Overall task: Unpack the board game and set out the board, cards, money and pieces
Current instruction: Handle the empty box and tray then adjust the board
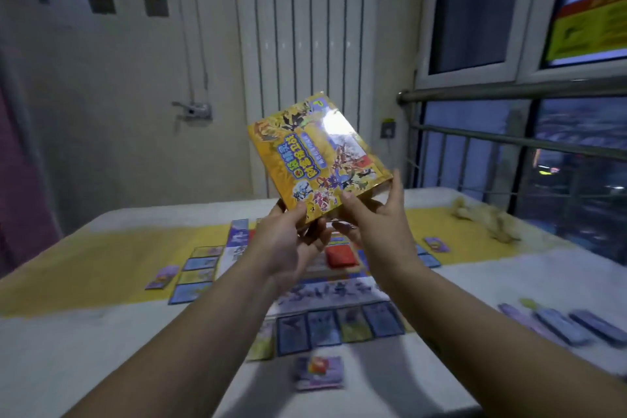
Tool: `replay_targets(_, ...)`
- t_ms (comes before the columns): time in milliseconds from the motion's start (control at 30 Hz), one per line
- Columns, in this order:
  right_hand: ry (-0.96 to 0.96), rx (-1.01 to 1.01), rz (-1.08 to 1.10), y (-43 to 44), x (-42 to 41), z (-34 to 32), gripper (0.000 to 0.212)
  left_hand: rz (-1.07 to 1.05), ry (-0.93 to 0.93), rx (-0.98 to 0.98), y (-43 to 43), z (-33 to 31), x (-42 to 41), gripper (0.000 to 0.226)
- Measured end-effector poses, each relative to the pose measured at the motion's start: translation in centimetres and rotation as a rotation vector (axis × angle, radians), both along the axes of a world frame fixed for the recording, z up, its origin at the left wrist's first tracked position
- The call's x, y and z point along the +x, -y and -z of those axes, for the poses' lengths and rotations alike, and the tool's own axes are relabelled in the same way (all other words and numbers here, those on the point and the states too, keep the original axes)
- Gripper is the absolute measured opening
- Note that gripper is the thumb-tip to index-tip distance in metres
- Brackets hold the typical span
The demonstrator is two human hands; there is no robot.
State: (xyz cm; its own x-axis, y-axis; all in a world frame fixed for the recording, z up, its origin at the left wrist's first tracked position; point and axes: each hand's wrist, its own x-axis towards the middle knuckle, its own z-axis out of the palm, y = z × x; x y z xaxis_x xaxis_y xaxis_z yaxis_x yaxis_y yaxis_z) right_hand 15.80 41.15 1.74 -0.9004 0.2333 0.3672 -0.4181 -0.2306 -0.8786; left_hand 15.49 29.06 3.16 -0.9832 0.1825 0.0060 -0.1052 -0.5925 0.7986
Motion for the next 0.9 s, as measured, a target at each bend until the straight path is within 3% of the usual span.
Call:
replay_targets(133,0.015,0.013,0.233,-6.7,0.3,-0.2,0.103,0.181,-0.024,-0.131,-6.9,-0.3,-0.6,0.018)
replay_targets(433,0.052,-0.093,0.48,-23.3,1.3,-0.2,0.086,0.43,-0.299,-0.662,-20.4,-0.4,-3.1,0.037)
replay_targets(633,0.139,-0.211,0.684,-33.4,1.6,2.1,0.078,0.375,-0.609,-1.046,-27.2,1.9,-6.8,0.035)
replay_targets(733,0.231,-0.221,0.801,-38.0,1.4,4.2,0.073,0.347,-0.839,-1.355,-30.1,3.9,-9.1,0.037)
replay_targets(900,0.392,-0.212,0.835,-42.6,-0.1,7.9,0.078,0.298,-1.122,-1.694,-34.7,6.5,-12.1,0.036)
